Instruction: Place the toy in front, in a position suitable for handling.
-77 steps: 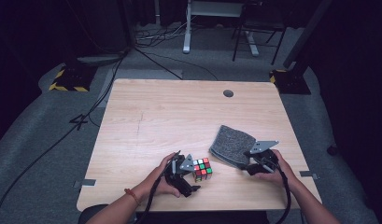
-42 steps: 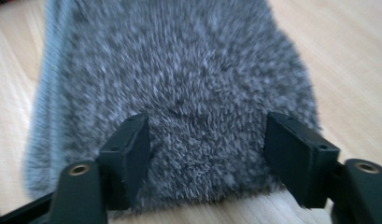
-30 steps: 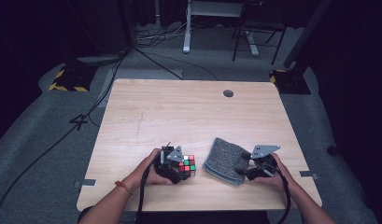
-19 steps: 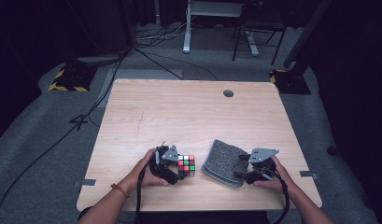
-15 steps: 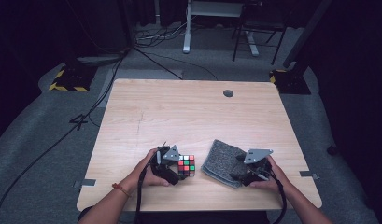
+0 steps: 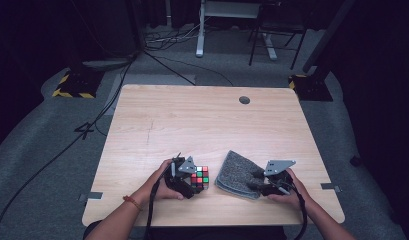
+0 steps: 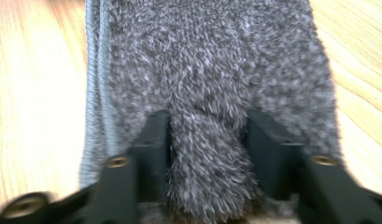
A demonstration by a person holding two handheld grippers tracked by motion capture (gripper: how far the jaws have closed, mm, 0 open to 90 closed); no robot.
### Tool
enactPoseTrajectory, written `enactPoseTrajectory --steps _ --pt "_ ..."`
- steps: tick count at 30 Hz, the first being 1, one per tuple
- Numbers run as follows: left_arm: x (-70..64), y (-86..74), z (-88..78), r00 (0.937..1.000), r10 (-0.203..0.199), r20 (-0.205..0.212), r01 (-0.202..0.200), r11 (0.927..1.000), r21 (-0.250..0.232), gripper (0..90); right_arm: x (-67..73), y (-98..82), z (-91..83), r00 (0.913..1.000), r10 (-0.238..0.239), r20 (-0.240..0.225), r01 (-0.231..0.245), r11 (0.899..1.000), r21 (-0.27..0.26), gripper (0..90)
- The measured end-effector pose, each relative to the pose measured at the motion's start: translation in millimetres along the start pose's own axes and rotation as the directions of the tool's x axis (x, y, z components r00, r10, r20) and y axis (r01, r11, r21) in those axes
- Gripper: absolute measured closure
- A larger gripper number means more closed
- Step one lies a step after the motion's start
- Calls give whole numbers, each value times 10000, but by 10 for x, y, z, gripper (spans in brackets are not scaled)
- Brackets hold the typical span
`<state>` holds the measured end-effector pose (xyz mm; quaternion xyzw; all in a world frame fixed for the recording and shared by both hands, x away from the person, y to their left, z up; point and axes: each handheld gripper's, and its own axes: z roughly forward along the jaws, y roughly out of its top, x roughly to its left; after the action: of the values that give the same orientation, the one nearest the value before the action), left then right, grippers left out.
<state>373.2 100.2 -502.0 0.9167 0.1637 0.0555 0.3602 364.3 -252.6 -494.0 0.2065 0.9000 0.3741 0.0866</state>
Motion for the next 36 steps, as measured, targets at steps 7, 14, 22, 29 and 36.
enactPoseTrajectory --steps 7,14,22,29,36 --pt "6 -5 11 10000 -5 8 5 9999 -112 140 -6 12 -10 9993 -330 163 331 9994 -49 759" --pt "0 1 15 9999 -105 -90 104 9999 -119 148 -54 2 -35 9991 -380 191 383 9992 -128 776" --pt "0 31 21 9999 60 110 -56 9994 -351 332 -86 7 -44 9989 -328 322 337 9991 -268 784" --pt "2 70 31 9999 -1 123 4 9997 -229 336 -133 11 -93 9990 -158 425 180 9984 -527 786" --pt "-16 134 48 9997 165 168 -165 9999 0 337 -164 53 -148 9987 -195 474 231 9967 -773 787"
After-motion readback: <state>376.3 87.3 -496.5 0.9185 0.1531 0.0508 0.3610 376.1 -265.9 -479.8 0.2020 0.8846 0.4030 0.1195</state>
